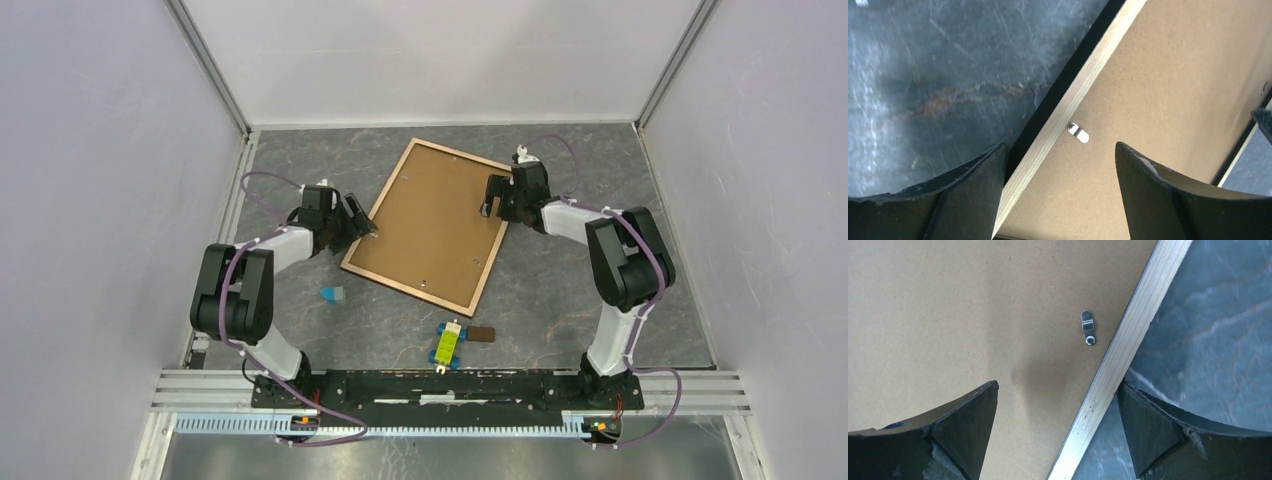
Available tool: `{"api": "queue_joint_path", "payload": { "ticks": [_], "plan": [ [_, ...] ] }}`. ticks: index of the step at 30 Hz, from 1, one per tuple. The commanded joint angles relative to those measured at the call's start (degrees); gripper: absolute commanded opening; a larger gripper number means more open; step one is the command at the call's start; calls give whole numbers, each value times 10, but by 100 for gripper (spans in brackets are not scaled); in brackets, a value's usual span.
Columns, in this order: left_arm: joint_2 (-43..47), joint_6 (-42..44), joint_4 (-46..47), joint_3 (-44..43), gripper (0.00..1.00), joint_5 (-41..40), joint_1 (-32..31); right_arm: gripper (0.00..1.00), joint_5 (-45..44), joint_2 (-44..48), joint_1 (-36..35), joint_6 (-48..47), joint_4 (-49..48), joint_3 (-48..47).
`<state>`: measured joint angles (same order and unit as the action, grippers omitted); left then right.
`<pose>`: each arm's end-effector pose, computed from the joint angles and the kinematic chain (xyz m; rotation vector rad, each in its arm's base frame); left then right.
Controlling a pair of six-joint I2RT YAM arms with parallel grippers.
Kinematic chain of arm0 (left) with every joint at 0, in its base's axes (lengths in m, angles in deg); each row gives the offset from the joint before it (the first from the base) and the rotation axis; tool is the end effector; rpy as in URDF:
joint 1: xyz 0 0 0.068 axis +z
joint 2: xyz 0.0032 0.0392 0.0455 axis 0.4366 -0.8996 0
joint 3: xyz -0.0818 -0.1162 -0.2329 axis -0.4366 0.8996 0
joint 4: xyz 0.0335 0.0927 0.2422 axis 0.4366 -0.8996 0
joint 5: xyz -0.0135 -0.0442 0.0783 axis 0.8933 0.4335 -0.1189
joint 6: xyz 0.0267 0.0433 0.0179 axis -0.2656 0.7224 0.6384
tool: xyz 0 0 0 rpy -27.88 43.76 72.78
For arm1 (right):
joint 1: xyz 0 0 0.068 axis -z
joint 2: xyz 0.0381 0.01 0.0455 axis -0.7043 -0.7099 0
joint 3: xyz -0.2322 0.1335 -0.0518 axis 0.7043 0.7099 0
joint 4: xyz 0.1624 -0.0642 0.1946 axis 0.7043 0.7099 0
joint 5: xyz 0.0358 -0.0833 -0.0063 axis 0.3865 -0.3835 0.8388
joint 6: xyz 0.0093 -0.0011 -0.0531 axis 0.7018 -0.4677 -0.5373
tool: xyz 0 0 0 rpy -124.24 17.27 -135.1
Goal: Put the photo into the frame
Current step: Adjust the photo frame at the center of the board.
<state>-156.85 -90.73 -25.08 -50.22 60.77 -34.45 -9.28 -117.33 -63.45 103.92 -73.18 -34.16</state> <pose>0.3222 -0.0553 0.1579 -0.4945 2.4315 -0.5699 0.3649 0.1234 0.1563 0.2017 2.3492 0.4116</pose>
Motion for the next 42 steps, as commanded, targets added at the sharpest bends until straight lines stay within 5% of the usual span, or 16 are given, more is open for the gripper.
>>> {"api": "queue_joint_path", "payload": {
  "ticks": [1, 9, 21, 42],
  "plan": [
    [23, -83, 2, 62, 84, 43, -44, 93, 69, -46, -18, -21, 6, -90],
    [69, -91, -21, 107, 74, 9, -89, 94, 74, -87, -23, -77, 104, -180],
    [88, -85, -40, 108, 58, -48, -127, 95, -77, -82, -1, -91, 273, -304],
    [101, -90, -23, 122, 41, -53, -129, 80, -142, -200, 9, -157, 283, -445]
  ]
}}
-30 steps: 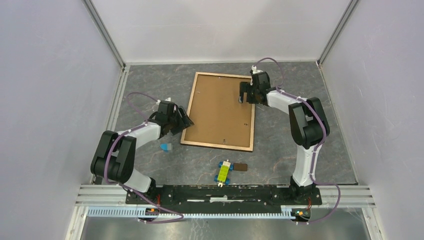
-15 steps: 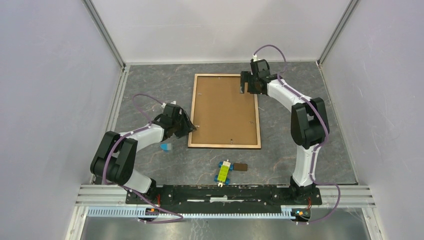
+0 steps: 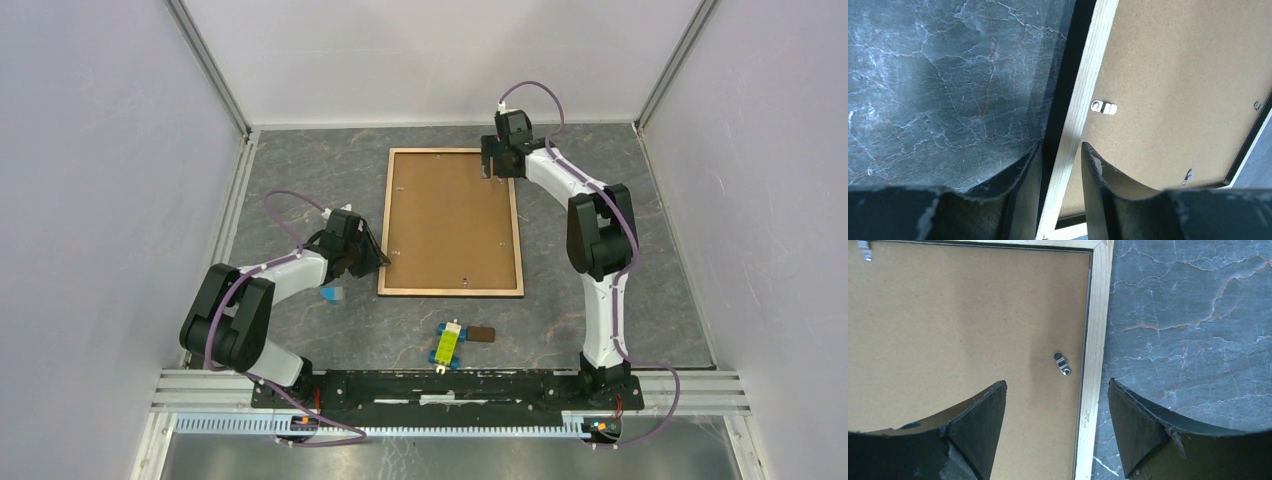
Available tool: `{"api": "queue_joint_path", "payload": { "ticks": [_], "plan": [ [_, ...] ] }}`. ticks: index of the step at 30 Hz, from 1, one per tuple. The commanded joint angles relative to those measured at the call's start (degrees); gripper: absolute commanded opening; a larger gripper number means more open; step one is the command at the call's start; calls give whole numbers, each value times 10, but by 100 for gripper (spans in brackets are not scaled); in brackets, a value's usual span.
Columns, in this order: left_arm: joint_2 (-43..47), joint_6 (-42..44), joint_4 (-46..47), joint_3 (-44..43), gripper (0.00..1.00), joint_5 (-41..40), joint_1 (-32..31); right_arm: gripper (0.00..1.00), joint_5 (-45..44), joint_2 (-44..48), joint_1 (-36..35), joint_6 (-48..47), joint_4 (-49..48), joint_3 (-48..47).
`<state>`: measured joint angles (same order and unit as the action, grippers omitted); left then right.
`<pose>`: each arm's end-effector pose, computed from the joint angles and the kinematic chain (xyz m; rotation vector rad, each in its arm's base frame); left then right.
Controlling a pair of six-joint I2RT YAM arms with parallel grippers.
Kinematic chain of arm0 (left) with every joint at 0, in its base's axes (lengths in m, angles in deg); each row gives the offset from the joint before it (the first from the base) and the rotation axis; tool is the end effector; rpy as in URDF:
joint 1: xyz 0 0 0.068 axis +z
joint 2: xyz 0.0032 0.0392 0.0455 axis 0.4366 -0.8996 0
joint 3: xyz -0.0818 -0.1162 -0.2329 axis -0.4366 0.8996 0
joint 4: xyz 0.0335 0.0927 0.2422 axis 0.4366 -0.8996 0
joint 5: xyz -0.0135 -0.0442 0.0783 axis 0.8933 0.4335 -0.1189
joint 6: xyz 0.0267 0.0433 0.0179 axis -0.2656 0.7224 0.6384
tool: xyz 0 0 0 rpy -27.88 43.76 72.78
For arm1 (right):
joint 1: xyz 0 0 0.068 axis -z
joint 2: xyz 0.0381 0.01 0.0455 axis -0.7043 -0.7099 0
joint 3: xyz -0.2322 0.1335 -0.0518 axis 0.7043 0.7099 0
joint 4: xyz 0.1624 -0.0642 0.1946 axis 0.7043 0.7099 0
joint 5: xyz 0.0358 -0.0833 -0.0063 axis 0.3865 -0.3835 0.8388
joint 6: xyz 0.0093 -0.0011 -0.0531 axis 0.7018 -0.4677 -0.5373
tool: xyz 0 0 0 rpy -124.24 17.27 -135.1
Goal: Put the photo into the frame
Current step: Adjust the photo frame at the center of the board, then install the photo frame at the center of the board.
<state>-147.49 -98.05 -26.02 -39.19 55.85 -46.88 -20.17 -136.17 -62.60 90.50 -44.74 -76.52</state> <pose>0.2565 -0.1023 0.1484 -0.4418 2.5181 -0.5884 0.4713 0.1446 0.2091 0.0302 2.3875 0.0433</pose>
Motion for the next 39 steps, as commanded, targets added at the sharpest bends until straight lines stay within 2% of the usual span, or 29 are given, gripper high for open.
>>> {"api": "queue_joint_path", "payload": {
  "ticks": [1, 8, 16, 21, 24, 28, 30, 39],
  "plan": [
    [8, -17, -13, 12, 41, -5, -4, 80, -37, -15, 1, -26, -4, -23],
    [7, -18, -10, 11, 41, -4, -4, 79, -55, -38, 1, -31, -7, -21],
    [3, -16, -11, 10, 41, -3, -4, 68, -61, -51, 1, -11, -20, -15],
    [4, -16, -10, 10, 40, -2, -5, 64, -78, -57, 1, -6, -30, -9],
    [4, -16, -10, 10, 39, -2, -5, 58, -83, -66, 1, -2, -16, -26],
    [4, -16, -9, 11, 39, -2, -4, 56, -85, -65, 1, 7, -15, -20],
    [4, -16, -9, 11, 39, -2, -4, 51, -87, -69, 1, 13, -4, -29],
    [4, -16, -9, 10, 38, -2, -4, 41, -84, -68, -2, 90, 32, -21]
  ]
}}
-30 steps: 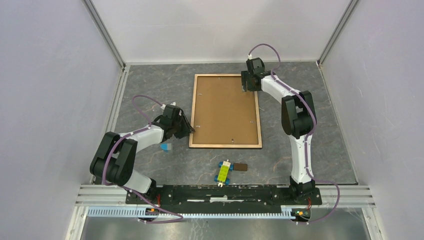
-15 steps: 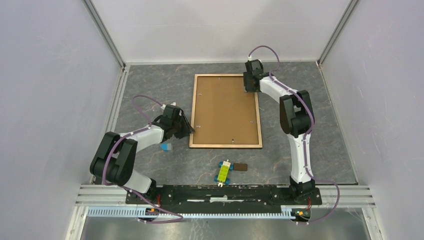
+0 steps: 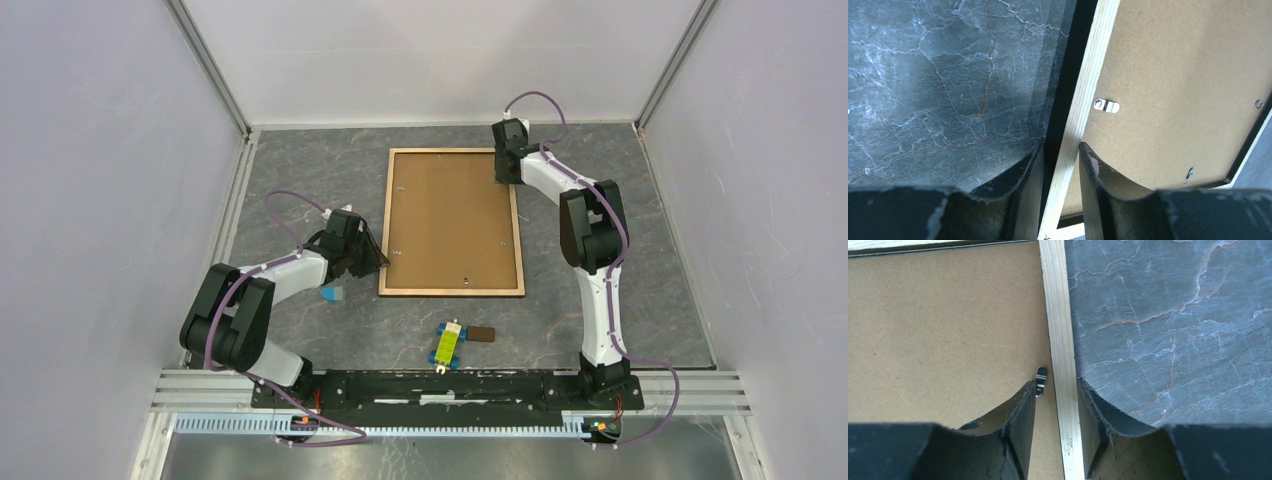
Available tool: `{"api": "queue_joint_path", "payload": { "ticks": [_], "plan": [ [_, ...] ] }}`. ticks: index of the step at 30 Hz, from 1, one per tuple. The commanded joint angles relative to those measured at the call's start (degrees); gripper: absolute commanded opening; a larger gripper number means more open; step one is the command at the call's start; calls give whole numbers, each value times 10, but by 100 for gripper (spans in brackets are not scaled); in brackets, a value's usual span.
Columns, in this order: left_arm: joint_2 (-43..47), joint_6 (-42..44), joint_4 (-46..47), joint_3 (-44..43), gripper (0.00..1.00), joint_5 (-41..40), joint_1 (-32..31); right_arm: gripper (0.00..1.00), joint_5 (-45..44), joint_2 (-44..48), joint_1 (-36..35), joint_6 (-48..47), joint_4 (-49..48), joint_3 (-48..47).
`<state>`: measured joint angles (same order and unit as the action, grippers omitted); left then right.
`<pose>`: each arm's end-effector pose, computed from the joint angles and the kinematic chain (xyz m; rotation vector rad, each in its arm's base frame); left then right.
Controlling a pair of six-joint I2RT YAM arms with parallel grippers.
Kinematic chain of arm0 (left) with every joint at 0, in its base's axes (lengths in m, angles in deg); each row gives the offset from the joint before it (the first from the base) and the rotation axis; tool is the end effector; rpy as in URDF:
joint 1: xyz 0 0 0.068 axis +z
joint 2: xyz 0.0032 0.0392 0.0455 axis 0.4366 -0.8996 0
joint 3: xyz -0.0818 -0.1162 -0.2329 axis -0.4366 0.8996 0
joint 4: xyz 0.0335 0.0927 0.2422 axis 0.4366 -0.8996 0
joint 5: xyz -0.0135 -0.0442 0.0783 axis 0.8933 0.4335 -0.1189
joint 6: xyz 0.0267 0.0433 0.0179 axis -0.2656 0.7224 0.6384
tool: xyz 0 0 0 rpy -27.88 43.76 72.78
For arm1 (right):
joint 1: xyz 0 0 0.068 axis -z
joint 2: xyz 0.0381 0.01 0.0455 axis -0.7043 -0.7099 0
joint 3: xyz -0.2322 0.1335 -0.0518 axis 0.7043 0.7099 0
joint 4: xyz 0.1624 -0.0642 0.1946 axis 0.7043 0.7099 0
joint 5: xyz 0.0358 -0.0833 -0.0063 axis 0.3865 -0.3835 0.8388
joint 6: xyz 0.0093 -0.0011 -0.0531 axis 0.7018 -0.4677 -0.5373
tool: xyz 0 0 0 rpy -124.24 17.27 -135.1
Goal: Put the photo into the frame
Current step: Install the photo frame at the center of the board.
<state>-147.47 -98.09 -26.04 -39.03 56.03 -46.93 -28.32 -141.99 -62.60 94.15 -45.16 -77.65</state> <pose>0.2557 -0.1024 0.1477 -0.4410 2.5221 -0.5911 0.4823 0.1430 0.1683 0.1576 2.4127 -0.1237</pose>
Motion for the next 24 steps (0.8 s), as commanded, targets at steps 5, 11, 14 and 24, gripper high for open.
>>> {"api": "queue_joint_path", "payload": {
  "ticks": [5, 11, 14, 24],
  "plan": [
    [3, -16, -8, 10, 38, -3, -4, 28, -5, -18, -5, 108, 58, -13],
    [5, -16, -8, 10, 38, -3, -4, 24, -4, -19, -9, 192, 72, 6],
    [4, -15, -7, 11, 37, -3, -4, 22, 13, -14, -9, 207, 54, 14],
    [7, -15, -5, 13, 37, -2, -3, 77, 57, 91, -3, 40, 62, -10]
  ]
}}
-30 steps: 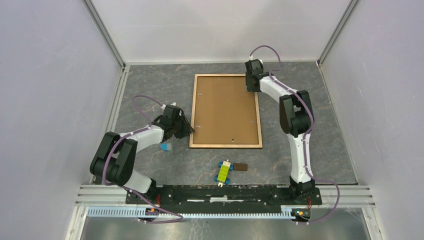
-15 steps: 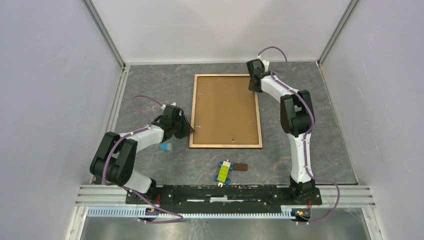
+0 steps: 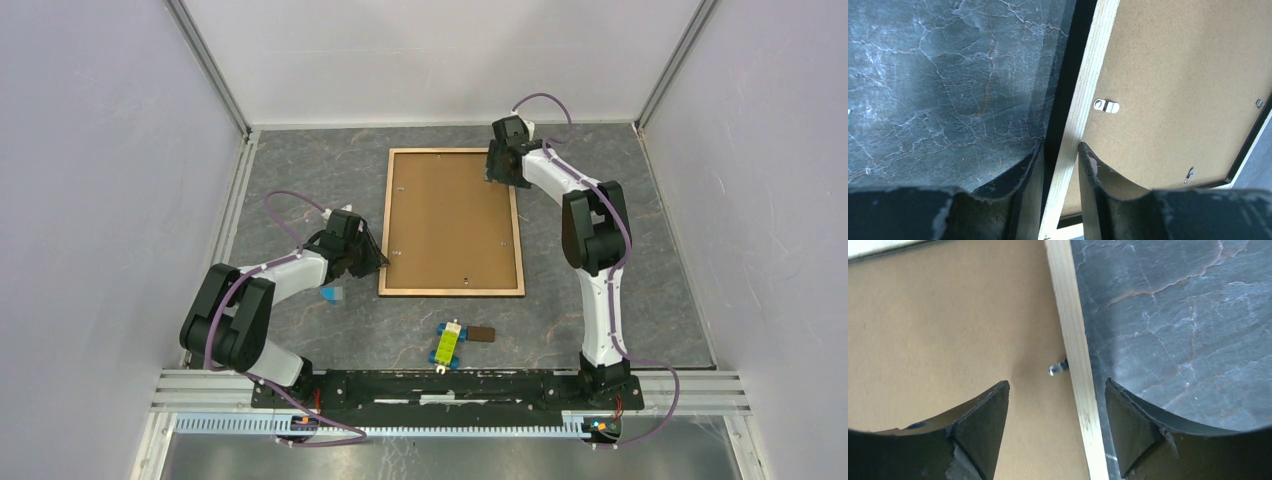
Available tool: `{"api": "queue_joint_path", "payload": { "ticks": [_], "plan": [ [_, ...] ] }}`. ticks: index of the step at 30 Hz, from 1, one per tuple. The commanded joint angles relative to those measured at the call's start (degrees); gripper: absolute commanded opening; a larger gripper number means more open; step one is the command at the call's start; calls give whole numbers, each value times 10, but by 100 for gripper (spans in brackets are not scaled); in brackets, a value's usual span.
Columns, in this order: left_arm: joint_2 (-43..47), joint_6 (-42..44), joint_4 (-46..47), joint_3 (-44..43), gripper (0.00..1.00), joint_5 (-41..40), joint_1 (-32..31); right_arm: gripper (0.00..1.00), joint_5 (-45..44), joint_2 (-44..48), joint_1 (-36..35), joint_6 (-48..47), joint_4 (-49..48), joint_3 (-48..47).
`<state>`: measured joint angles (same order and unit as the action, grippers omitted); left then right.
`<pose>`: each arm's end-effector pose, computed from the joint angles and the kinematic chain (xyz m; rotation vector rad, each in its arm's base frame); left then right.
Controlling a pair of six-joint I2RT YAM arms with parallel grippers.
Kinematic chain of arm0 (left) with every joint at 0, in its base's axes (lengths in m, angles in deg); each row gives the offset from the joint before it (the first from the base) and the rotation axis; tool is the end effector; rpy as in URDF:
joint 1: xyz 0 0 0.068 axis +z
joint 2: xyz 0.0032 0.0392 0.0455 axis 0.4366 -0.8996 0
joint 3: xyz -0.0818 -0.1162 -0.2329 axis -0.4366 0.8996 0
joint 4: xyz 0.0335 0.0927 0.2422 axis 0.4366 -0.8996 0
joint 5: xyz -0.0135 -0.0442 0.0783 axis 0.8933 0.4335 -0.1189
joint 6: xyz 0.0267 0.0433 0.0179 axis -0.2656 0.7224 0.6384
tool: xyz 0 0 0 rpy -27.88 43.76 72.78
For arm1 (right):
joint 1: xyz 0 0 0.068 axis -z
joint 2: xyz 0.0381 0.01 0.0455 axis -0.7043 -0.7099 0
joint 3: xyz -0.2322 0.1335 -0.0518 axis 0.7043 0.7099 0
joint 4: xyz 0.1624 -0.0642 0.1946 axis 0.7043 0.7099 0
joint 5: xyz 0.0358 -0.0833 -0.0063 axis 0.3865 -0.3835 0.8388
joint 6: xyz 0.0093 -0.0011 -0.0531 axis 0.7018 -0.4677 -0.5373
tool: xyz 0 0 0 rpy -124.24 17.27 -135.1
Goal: Put the photo into the frame
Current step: Install the photo frame at the center of the board.
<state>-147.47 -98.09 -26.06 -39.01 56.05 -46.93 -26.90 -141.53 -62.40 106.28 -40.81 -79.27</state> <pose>0.2556 -0.1024 0.1476 -0.4411 2.5229 -0.5911 0.4799 0.1413 0.1759 0.4041 2.4251 -0.0224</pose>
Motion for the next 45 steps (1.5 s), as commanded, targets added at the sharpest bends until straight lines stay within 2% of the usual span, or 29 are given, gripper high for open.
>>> {"api": "queue_joint_path", "payload": {
  "ticks": [1, 4, 7, 11, 16, 22, 32, 36, 45],
  "plan": [
    [8, -15, -5, 13, 37, -3, -4, 84, 57, 109, -6, -104, 21, 27],
    [10, -16, -2, 15, 37, -4, -4, 92, 85, 187, -10, -154, 16, 125],
    [10, -17, 0, 17, 37, -3, -3, 93, 128, 262, -11, -204, -18, 229],
    [11, -16, 3, 17, 37, 0, -3, 91, 174, 319, -13, -269, -16, 311],
    [10, -15, 4, 17, 37, 4, -4, 85, 199, 337, -19, -304, -30, 386],
    [9, -15, 6, 17, 36, 4, -3, 77, 190, 310, -21, -326, -48, 404],
    [9, -15, 5, 18, 35, 5, -3, 71, 179, 294, -24, -313, -71, 414],
    [8, -15, 6, 17, 35, 5, -4, 65, 165, 286, -26, -312, -73, 412],
    [8, -14, 6, 17, 34, 5, -4, 64, 162, 283, -33, -319, -68, 415]
  ]
}}
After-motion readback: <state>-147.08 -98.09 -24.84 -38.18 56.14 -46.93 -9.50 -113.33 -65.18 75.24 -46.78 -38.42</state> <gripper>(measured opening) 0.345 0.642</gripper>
